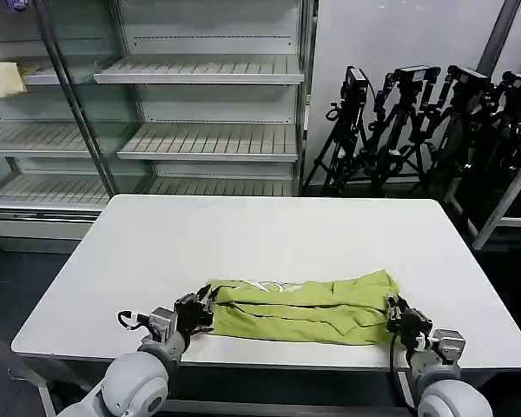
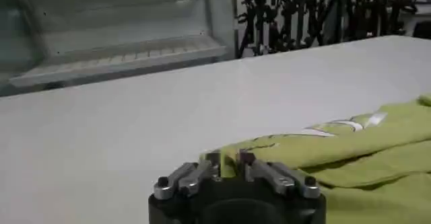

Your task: Fold and organize the clothes.

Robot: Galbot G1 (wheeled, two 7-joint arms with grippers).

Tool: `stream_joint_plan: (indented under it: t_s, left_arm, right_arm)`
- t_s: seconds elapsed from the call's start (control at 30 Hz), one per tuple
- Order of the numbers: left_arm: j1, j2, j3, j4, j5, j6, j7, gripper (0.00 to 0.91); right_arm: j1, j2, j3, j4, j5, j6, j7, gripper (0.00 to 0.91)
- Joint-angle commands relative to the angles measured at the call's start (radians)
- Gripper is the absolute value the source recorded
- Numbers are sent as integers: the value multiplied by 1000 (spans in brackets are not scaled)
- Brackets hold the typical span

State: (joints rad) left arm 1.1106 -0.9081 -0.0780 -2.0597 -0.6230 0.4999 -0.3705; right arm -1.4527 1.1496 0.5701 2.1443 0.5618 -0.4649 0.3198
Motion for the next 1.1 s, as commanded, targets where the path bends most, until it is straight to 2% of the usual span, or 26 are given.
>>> stream_joint_plan:
  t_s: [0.03,0.2,0.43,0.63,0.67,0.73,0.77,0.87,1.1]
  left_arm:
    - [60,-36,-37,-32,33,-13,-29,907]
    - [72,-86,-39,-48,-21,-5,-70,907]
    - [25,-190,-14,32,-95,9,-103,907]
    - [11,-229,-2,79,-135,22,-120,907]
    - [11,-232,0,83,-138,23,-120,645]
    - [13,-237,2,85,-141,19,-121,484]
    - [16,-240,3,84,-144,14,-125,373]
    - [26,-246,4,76,-150,9,-128,252]
    - [46,-251,-9,58,-174,0,-128,191]
  right_arm:
    - [-92,27,42,88,-47,-12,-4,907]
    - [-138,45,71,143,-48,-9,-2,907]
    - [-179,68,89,178,-49,-7,1,907]
    - [-201,71,104,186,-46,-2,1,907]
    - [-204,70,107,188,-45,-1,1,907]
    - [-206,69,111,190,-43,-1,1,907]
    - [-207,69,113,192,-41,-1,2,907]
    - [-206,68,113,195,-40,-2,6,907]
    - [-205,73,106,198,-40,-3,13,907]
